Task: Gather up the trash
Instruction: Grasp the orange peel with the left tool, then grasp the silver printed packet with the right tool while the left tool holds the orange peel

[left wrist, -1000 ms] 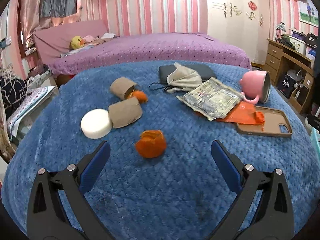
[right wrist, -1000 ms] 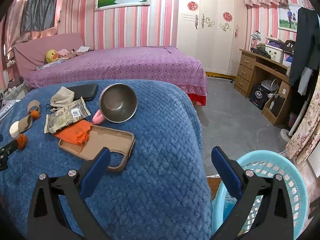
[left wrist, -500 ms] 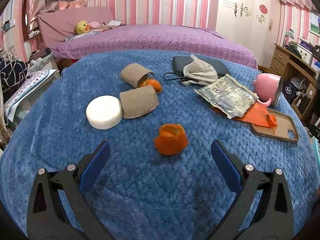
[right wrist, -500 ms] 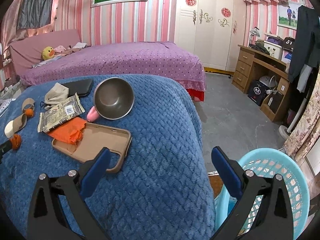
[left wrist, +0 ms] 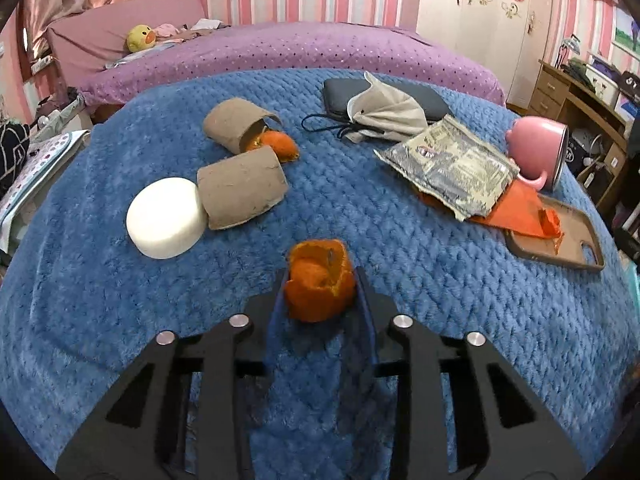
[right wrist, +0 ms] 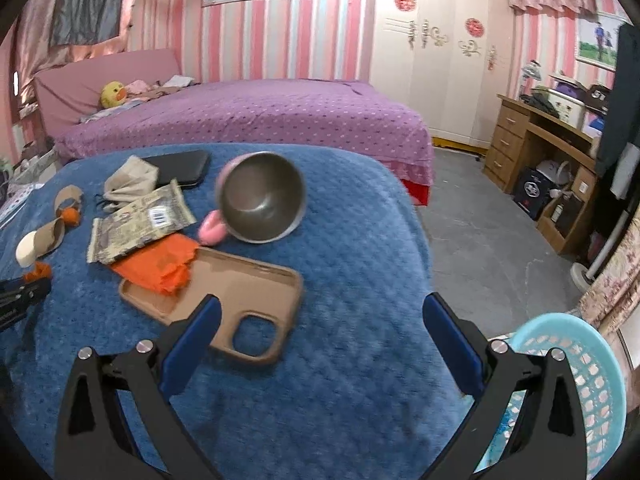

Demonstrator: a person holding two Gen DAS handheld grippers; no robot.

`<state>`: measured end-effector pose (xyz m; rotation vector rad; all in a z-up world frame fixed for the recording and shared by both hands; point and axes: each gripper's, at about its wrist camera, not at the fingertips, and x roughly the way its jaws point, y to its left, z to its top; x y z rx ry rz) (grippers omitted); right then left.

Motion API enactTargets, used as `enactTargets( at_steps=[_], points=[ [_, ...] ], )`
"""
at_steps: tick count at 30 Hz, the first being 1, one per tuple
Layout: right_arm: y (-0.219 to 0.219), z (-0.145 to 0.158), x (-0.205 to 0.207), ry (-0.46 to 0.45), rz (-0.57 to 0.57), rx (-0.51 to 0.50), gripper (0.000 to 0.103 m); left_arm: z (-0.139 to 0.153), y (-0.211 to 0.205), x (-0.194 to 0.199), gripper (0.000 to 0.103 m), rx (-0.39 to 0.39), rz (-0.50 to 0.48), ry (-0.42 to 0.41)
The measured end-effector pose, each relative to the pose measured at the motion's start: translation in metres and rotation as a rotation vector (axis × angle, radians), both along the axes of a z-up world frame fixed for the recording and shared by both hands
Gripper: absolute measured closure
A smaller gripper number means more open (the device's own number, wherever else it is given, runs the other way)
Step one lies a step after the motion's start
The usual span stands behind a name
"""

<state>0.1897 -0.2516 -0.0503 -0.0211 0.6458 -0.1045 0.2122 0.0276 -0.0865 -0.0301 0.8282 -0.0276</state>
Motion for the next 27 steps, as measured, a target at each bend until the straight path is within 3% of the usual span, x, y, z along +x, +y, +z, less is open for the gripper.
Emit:
enactTargets(
  at_steps=[11, 21, 27],
  points=[
    [0.069, -0.008, 0.02, 0.041, 0.144, 0.029, 0.012, 0.022, 0.029, -0.004, 0.077, 0.046, 0.111, -0.118],
    [0.159, -0.009, 0.046, 0.052, 0.293, -0.132, 0.012, 0.03, 0.062, 0.001, 0.077, 0.045, 0.179, -0.135],
    [0.196, -0.01, 0.079, 0.084, 0.312, -0.214, 0.012, 0.032, 0.077, 0.001, 0.077, 0.023, 0.203, -0.137]
  ],
)
